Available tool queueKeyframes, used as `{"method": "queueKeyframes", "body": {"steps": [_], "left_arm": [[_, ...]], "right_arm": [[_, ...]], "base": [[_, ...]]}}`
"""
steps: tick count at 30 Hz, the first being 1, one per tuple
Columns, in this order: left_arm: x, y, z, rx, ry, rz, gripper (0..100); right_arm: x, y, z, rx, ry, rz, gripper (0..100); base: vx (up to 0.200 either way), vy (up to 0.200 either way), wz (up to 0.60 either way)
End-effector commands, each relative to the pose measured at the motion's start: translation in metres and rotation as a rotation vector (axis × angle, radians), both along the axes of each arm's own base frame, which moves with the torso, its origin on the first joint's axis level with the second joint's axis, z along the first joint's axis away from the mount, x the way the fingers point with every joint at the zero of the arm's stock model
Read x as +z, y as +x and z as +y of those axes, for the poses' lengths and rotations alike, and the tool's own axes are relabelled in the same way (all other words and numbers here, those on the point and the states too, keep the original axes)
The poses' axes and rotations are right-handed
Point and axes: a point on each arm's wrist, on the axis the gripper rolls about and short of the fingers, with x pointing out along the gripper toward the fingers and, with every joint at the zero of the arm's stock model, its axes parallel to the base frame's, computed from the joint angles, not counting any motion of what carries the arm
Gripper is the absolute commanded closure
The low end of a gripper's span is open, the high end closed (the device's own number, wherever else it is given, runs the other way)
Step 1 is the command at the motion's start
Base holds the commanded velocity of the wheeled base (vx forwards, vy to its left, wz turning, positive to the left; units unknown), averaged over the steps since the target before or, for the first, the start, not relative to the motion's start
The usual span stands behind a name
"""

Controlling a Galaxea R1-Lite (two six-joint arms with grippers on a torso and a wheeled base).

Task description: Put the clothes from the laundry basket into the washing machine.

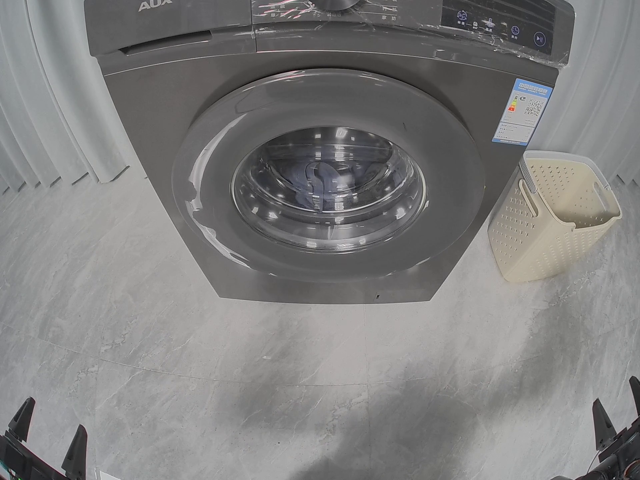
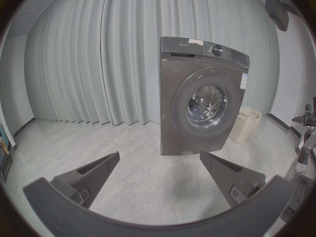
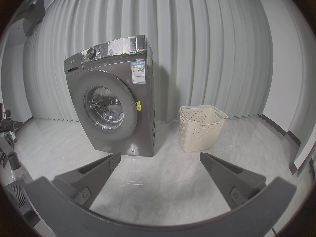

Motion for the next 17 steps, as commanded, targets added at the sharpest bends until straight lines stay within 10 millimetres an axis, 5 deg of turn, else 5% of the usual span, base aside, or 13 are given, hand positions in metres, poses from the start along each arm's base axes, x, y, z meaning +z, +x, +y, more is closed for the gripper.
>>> {"method": "queueKeyframes", "body": {"steps": [1, 17], "left_arm": [[-0.0048, 0.0002, 0.0000, 0.001, -0.001, 0.004, 0], [-0.0048, 0.0002, 0.0000, 0.001, 0.001, 0.004, 0]], "right_arm": [[-0.0046, 0.0012, -0.0001, 0.010, -0.003, 0.013, 0], [-0.0047, 0.0013, 0.0001, 0.013, -0.008, 0.016, 0]], "base": [[0.000, 0.000, 0.00], [0.000, 0.000, 0.00]]}}
